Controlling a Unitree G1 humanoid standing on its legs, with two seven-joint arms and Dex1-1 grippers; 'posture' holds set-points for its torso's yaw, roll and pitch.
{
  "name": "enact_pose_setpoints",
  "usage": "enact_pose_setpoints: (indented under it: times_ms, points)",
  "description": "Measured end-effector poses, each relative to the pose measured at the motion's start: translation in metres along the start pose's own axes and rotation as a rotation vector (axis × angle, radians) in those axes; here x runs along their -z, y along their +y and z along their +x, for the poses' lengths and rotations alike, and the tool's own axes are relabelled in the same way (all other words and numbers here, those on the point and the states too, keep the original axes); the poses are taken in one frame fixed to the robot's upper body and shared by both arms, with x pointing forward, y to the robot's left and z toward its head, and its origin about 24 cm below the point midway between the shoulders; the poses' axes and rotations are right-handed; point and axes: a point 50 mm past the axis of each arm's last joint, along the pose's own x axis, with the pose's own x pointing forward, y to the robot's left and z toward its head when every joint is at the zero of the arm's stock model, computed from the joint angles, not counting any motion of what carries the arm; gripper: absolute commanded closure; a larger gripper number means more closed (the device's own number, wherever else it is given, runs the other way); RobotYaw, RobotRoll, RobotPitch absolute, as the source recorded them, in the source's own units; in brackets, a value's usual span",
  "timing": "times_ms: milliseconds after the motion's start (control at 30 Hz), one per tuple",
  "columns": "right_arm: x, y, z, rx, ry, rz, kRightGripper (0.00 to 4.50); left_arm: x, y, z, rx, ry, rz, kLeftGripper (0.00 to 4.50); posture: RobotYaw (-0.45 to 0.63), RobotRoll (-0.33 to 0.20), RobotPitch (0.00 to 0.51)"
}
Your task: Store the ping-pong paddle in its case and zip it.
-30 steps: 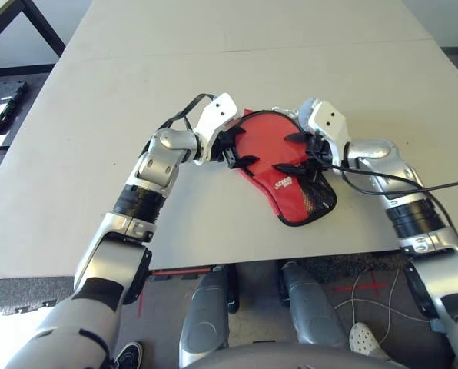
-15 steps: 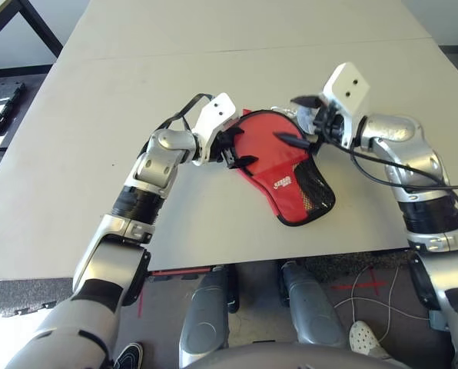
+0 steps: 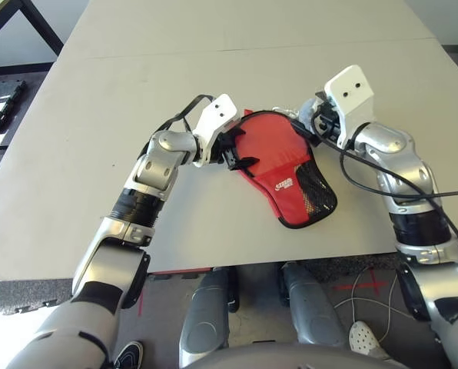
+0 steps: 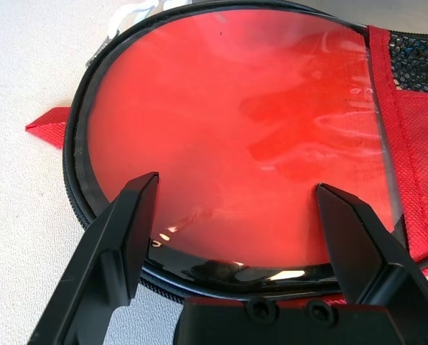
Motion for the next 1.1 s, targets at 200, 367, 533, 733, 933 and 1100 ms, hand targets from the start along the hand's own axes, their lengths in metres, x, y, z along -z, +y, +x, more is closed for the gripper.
enact_pose_setpoints:
  times_ms: [200,367,533,733,933,1100]
  points:
    - [0.01,0.002,0.007,0.002,0.033,0.019,0.0,-0.001,0.0,0.0,0.001,0.001,0.001,0.04,-0.05,0.0,0.265]
    - [0.011,-0.002,0.014,0.023,0.04,0.01,0.37,-0.001,0.0,0.0,0.001,0.001,0.002,0.0,-0.05,0.0,0.265]
    - [0.013,-0.003,0.016,0.034,0.048,0.008,1.89,-0.002,-0.001,0.0,0.001,0.002,0.002,0.0,-0.05,0.0,0.264]
    - [0.014,-0.009,0.013,0.045,0.054,-0.007,3.73,-0.002,-0.001,0.001,0.002,0.004,0.006,0.0,-0.05,0.0,0.264]
    - [0.014,-0.025,0.003,0.055,0.07,-0.074,4.48,-0.004,-0.004,0.002,0.02,-0.005,0.023,0.0,-0.06,0.0,0.263]
    - [0.009,-0.04,-0.006,0.038,0.087,-0.114,4.48,-0.005,-0.005,0.002,0.03,-0.007,0.032,0.0,-0.07,0.0,0.262]
